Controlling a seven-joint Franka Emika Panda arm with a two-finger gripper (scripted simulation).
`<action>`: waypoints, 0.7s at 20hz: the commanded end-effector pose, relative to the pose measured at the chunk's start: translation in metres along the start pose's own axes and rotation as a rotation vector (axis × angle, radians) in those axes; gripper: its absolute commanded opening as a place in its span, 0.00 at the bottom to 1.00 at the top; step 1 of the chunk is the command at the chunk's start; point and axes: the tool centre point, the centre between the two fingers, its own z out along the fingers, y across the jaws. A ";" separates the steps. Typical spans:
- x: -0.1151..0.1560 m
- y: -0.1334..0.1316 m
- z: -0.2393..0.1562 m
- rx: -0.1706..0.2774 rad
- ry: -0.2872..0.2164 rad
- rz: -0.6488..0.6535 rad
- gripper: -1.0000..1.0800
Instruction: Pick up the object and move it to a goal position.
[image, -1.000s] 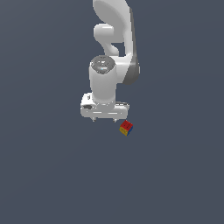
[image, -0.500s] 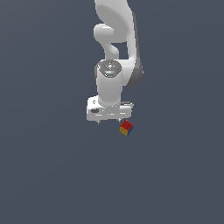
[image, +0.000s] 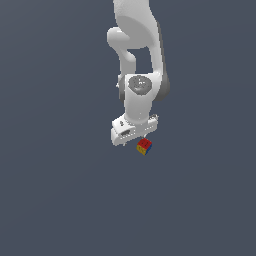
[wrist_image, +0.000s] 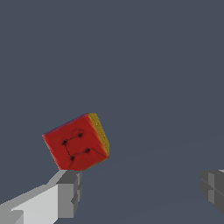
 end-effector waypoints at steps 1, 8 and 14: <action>0.002 -0.012 0.007 0.003 0.003 -0.092 0.96; 0.006 -0.040 0.021 0.011 0.011 -0.292 0.96; 0.007 -0.054 0.028 0.015 0.016 -0.392 0.96</action>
